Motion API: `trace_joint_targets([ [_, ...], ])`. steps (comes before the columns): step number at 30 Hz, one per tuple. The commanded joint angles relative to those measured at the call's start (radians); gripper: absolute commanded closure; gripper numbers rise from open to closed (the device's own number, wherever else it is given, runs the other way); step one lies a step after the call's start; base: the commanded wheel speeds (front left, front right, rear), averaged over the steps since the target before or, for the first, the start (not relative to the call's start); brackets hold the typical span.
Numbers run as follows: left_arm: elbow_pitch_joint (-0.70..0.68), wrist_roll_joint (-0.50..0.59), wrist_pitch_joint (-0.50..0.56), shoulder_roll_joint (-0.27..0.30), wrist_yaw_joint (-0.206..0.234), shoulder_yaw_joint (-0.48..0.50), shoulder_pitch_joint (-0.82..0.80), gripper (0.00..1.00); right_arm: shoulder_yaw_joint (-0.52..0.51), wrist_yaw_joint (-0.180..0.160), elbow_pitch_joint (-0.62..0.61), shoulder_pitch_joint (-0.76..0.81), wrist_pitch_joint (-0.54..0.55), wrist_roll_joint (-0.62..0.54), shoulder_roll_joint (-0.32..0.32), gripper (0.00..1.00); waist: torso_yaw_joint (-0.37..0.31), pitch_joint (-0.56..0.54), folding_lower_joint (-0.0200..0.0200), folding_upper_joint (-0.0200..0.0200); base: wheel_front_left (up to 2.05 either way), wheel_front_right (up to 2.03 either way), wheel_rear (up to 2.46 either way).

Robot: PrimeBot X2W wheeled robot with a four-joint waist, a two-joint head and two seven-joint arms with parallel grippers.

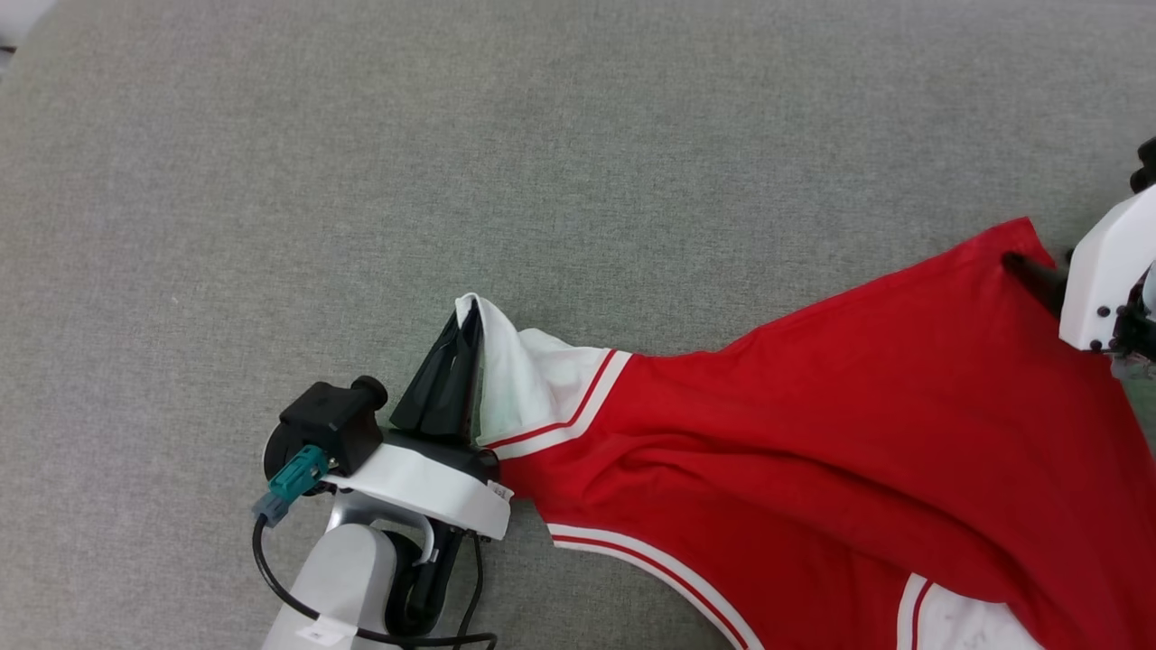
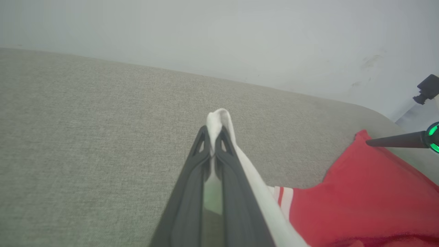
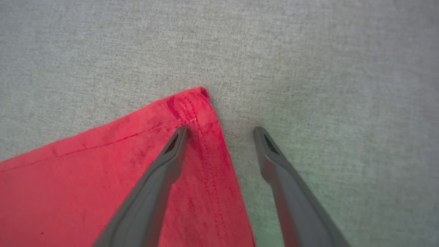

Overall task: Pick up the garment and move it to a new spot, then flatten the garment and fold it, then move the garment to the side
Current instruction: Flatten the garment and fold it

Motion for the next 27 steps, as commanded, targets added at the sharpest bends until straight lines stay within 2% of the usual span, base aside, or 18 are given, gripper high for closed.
trace_joint_targets([
  [1,-0.003,-0.003,-0.002,-0.002,-0.002,-0.003,-0.013,1.0,0.021,0.0,0.017,0.005,0.015,0.013,0.007,0.0,0.011,0.013,-0.0001,0.0,0.0,0.0,0.0],
  [4,0.0,-0.007,-0.002,-0.003,-0.002,-0.003,-0.015,1.0,0.084,0.001,0.056,0.027,0.091,0.057,0.021,0.0,0.014,0.02,-0.0001,0.0,0.0,0.0,0.0],
  [5,0.001,-0.006,-0.002,-0.004,-0.002,-0.002,-0.014,1.0,0.106,0.001,0.067,0.037,0.122,0.072,0.025,0.29,0.015,0.022,-0.0001,0.0,0.0,0.0,0.0],
  [6,0.003,-0.007,-0.002,-0.004,-0.002,0.0,-0.014,1.0,0.125,0.001,0.078,0.047,0.149,0.087,0.027,0.73,0.015,0.023,-0.0001,0.0,0.0,0.0,0.0],
  [7,0.004,-0.009,-0.002,-0.004,-0.002,0.001,-0.013,1.0,0.138,0.002,0.085,0.056,0.166,0.099,0.029,1.0,0.016,0.023,-0.0001,0.0,0.0,0.0,0.0],
  [13,0.017,-0.014,-0.002,-0.001,-0.002,0.018,0.003,1.0,0.162,0.001,0.095,0.027,0.134,0.144,0.002,1.0,0.006,-0.004,-0.0001,0.0,0.0,0.0,0.0],
  [17,0.015,-0.011,-0.002,0.014,-0.002,0.033,0.009,1.0,0.119,-0.001,0.086,-0.028,0.058,0.18,-0.015,1.0,-0.011,-0.046,-0.0001,0.0,0.0,0.0,0.0],
  [21,0.021,-0.018,-0.002,0.044,-0.002,0.053,-0.015,1.0,0.095,-0.001,0.069,-0.054,-0.004,0.203,-0.031,1.0,-0.037,-0.097,-0.0001,0.0,0.0,0.0,0.0],
  [27,0.047,-0.035,-0.002,0.105,-0.001,0.083,-0.084,1.0,0.114,-0.001,0.054,-0.057,-0.069,0.179,-0.034,1.0,-0.095,-0.176,-0.0001,0.0,0.0,0.0,0.0],
])
